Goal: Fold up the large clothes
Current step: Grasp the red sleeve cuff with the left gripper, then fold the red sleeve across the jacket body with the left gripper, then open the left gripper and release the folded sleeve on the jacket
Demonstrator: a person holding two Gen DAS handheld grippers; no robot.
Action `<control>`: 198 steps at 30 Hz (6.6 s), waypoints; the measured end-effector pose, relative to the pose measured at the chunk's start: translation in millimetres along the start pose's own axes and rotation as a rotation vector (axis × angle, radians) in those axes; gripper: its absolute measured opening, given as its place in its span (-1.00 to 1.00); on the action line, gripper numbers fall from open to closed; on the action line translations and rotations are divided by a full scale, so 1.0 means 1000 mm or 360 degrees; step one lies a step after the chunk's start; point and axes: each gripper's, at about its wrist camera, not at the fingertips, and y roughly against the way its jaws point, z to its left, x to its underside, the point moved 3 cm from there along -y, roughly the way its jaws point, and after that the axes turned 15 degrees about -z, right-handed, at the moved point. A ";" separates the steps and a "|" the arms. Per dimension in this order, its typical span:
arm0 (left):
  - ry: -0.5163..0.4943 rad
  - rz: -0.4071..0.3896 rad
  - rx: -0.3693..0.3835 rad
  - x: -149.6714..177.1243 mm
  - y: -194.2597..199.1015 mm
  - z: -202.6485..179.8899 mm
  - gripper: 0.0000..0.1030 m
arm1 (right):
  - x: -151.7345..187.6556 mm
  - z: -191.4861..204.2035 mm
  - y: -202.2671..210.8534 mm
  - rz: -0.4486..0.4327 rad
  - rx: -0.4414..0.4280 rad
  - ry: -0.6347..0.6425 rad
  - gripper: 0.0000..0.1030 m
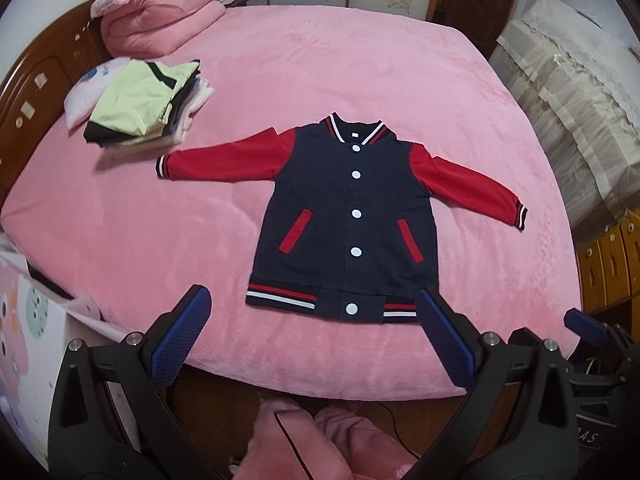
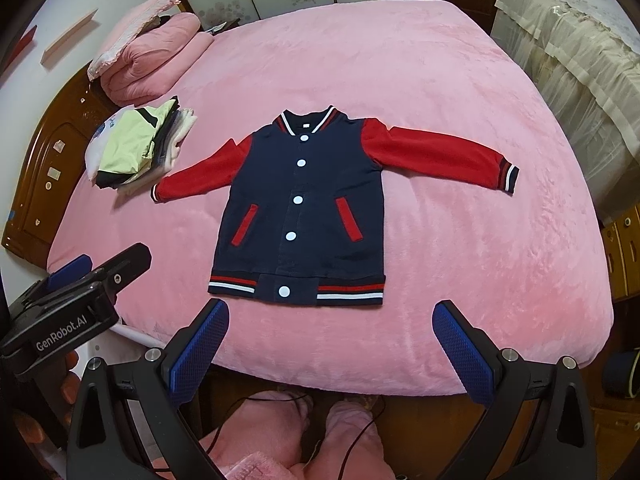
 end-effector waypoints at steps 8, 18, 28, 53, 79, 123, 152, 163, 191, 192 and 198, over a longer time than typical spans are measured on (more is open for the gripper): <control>0.0053 0.0093 0.0032 0.010 -0.015 0.006 0.97 | -0.007 -0.015 -0.021 0.0041 -0.0011 -0.0025 1.00; 0.0260 0.0229 -0.0037 0.026 -0.053 0.081 0.97 | -0.022 0.050 -0.071 0.0024 -0.0122 0.0123 1.00; 0.0634 0.0313 0.0016 0.034 -0.155 0.221 0.96 | -0.029 0.157 -0.171 0.0011 -0.0153 0.0031 1.00; 0.1053 -0.0070 0.0145 -0.030 -0.411 0.417 0.11 | -0.032 0.290 -0.441 0.0102 0.0036 -0.0310 1.00; 0.0273 -0.0541 0.0240 -0.121 -0.316 0.117 -0.65 | -0.071 0.138 -0.410 -0.0143 -0.0147 -0.0451 1.00; 0.0183 0.0208 0.0256 -0.075 -0.416 0.044 0.15 | -0.108 0.003 -0.517 -0.0002 -0.0111 -0.0918 -0.26; 0.0309 0.0297 0.0350 -0.081 -0.442 0.038 -0.66 | -0.157 0.030 -0.540 -0.0264 -0.0343 -0.0614 -1.00; 0.0309 0.0358 0.0168 -0.050 -0.441 0.065 -0.68 | -0.112 0.022 -0.568 -0.0072 -0.0267 -0.0708 -1.00; 0.0247 0.0140 0.0117 -0.092 -0.473 0.067 -0.73 | -0.146 -0.028 -0.618 -0.0156 -0.0239 -0.0916 -1.00; 0.0264 0.0133 0.0109 -0.092 -0.473 0.071 -0.73 | -0.145 -0.036 -0.612 -0.0166 -0.0127 -0.0888 -1.00; 0.0328 0.0030 0.0143 -0.100 -0.443 0.080 -0.73 | -0.142 -0.055 -0.581 -0.0226 0.0054 -0.0849 -0.99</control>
